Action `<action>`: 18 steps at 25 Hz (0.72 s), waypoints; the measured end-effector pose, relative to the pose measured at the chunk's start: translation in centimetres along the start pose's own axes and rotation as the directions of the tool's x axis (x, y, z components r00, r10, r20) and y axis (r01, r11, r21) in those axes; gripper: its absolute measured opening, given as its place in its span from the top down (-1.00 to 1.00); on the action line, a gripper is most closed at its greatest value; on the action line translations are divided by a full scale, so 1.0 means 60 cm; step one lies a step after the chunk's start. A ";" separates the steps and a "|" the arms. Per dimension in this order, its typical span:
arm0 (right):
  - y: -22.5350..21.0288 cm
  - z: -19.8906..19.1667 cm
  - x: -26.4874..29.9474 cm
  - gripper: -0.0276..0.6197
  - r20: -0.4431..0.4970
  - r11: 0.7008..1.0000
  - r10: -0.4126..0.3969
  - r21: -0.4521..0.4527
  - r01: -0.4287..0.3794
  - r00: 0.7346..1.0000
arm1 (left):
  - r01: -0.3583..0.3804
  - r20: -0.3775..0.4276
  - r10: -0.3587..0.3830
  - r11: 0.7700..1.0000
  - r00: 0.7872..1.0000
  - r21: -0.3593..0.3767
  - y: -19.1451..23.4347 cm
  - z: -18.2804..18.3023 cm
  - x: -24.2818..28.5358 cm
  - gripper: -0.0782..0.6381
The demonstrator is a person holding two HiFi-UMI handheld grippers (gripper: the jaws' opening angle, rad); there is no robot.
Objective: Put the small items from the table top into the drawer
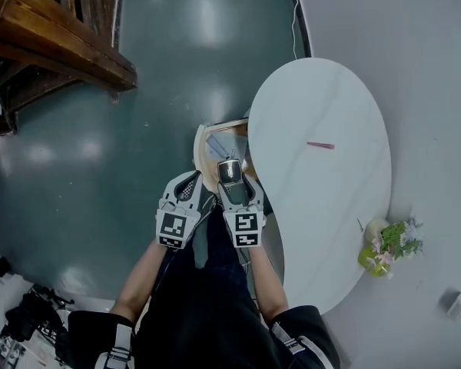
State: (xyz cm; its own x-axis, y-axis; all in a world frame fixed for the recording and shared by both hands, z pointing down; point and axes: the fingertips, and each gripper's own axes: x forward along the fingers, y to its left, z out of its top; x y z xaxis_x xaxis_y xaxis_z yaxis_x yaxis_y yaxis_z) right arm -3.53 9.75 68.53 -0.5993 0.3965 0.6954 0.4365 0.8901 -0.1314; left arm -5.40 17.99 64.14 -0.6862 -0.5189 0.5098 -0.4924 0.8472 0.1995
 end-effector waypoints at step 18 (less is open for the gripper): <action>-0.039 -0.077 0.164 -0.01 -0.103 1.000 0.011 0.000 -0.011 0.995 | 0.003 -0.062 -0.006 0.999 0.998 -0.044 0.040 -0.084 0.088 0.73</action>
State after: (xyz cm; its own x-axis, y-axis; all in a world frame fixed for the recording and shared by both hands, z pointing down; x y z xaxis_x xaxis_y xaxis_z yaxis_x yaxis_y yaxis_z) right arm -7.33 10.51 78.94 -0.5223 0.3809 0.7630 0.4433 0.8856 -0.1387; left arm -7.51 17.87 71.52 -0.6485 -0.5158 0.5599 -0.4707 0.8497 0.2376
